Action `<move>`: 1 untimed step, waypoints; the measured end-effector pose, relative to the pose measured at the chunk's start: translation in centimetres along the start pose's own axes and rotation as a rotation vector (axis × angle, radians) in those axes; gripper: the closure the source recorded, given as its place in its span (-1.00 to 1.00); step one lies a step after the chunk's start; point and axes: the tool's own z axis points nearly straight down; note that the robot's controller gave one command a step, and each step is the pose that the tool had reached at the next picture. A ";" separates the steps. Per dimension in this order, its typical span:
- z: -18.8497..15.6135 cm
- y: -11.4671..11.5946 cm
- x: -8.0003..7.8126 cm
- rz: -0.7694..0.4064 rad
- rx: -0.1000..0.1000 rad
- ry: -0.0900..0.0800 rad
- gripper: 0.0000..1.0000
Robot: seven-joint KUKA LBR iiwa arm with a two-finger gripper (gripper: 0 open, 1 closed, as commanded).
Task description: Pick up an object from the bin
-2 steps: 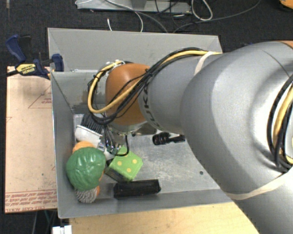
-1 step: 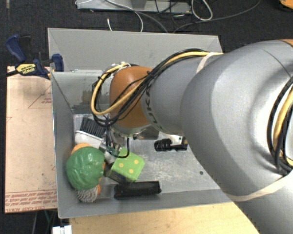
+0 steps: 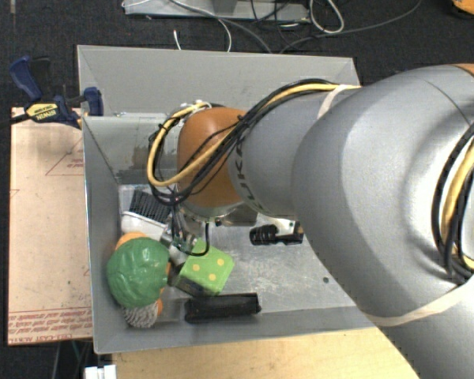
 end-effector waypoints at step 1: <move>-0.5 0.0 -0.1 0.000 0.000 -0.001 1.00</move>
Offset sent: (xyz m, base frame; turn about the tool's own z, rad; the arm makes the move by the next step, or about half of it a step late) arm 0.0002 -0.0003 0.0044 -0.0002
